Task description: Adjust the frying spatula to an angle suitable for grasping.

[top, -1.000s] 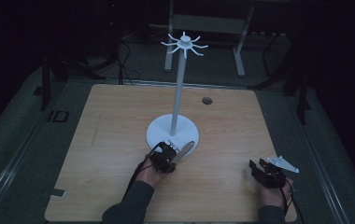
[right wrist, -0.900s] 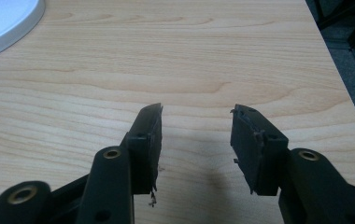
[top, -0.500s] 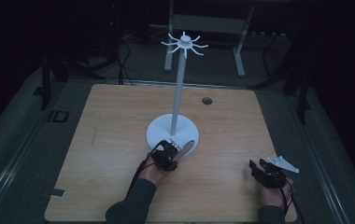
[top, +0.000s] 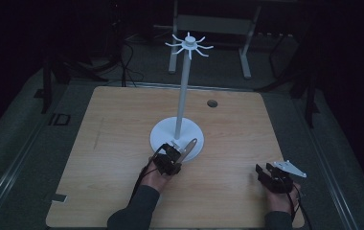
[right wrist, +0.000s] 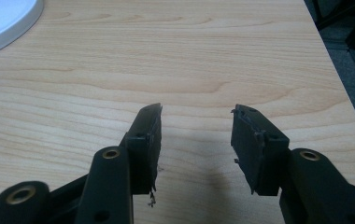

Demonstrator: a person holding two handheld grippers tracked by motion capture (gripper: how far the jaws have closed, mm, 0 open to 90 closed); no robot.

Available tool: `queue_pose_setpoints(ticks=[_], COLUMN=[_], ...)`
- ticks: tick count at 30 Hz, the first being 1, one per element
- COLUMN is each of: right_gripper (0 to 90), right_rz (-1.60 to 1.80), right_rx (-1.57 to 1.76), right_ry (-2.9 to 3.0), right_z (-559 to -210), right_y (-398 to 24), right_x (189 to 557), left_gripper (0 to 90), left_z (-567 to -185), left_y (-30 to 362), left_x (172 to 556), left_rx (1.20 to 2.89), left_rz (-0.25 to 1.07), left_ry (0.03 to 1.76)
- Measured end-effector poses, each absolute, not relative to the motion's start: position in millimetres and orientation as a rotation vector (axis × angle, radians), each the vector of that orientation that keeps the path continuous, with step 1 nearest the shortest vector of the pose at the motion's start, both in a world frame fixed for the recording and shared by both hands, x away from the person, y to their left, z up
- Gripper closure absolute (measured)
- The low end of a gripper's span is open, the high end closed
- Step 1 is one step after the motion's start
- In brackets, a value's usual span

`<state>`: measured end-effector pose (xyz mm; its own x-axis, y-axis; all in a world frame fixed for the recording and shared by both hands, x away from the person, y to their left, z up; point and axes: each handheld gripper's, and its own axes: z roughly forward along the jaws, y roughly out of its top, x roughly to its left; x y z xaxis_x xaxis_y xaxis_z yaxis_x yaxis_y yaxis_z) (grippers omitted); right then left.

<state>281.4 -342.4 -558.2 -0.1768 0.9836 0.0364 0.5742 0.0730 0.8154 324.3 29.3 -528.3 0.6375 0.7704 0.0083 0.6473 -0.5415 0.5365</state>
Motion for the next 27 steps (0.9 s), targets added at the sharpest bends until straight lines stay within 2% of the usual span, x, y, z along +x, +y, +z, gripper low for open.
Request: queue_pose_setpoints(ticks=[27], right_gripper=[51.2], right_rz=[0.963], right_rx=[1.536], right_ry=[1.809], right_z=[-559], right_y=[-341], right_x=[282], left_gripper=[74.3], left_z=[-489], left_y=[30], left_x=[310], left_rx=[2.159], left_rz=[0.461], left_ry=[1.112])
